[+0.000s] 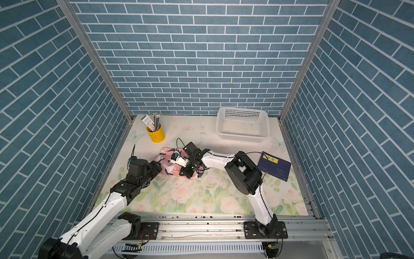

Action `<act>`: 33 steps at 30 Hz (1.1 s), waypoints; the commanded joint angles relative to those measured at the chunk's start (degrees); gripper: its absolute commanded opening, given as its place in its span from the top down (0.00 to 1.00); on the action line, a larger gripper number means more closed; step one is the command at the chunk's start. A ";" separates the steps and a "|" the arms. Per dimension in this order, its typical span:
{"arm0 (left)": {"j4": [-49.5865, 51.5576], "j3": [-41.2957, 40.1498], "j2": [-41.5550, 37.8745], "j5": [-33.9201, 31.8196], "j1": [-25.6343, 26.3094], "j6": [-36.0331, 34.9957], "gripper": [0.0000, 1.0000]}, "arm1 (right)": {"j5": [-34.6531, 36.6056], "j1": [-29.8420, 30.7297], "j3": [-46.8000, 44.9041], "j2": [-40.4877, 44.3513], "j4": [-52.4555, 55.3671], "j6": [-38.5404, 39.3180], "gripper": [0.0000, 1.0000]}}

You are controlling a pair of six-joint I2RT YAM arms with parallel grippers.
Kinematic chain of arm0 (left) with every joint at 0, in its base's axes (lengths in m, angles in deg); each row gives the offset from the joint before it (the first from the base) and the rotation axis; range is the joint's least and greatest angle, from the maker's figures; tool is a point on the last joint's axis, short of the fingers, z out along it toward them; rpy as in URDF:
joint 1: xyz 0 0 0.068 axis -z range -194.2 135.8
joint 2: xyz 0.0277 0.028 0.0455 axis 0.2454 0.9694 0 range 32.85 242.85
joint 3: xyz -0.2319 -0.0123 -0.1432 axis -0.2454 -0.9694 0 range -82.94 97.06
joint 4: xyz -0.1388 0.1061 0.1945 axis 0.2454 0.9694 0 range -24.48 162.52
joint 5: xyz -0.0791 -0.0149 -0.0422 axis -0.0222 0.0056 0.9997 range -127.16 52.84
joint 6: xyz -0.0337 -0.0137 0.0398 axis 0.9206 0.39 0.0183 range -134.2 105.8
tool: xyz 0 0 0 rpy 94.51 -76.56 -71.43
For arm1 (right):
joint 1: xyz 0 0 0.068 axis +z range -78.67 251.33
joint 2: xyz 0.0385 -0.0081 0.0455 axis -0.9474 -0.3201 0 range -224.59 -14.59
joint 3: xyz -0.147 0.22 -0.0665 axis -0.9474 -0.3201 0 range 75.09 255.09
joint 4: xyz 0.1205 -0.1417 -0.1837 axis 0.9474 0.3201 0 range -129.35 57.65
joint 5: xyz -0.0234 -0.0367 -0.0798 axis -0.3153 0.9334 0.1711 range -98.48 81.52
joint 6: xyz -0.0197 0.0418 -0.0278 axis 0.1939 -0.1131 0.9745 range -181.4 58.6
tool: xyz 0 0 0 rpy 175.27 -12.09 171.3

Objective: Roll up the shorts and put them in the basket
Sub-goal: Roll the shorts at the center of the board.

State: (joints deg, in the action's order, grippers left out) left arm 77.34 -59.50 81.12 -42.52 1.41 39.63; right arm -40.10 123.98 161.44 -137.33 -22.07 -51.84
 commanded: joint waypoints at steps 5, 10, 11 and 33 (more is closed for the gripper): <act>-3.49 -8.27 -6.09 3.72 -0.15 2.50 0.14 | -14.51 -4.00 2.74 -5.39 2.82 -13.75 1.00; -16.16 -12.47 -3.35 6.33 -0.19 4.05 0.11 | -20.05 -5.78 2.26 -7.14 -0.25 -18.31 1.00; -19.16 -13.05 -2.30 6.33 -0.15 3.97 0.11 | -20.15 -5.96 2.08 -7.32 -0.97 -19.04 1.00; -50.83 -7.37 31.47 8.40 -0.39 1.29 0.17 | -24.21 -7.73 0.41 -9.16 -8.46 -26.64 1.00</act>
State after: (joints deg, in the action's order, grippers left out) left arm 30.32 -68.70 109.86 -35.14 1.39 41.86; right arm -63.81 116.28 162.33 -144.17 -30.84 -76.67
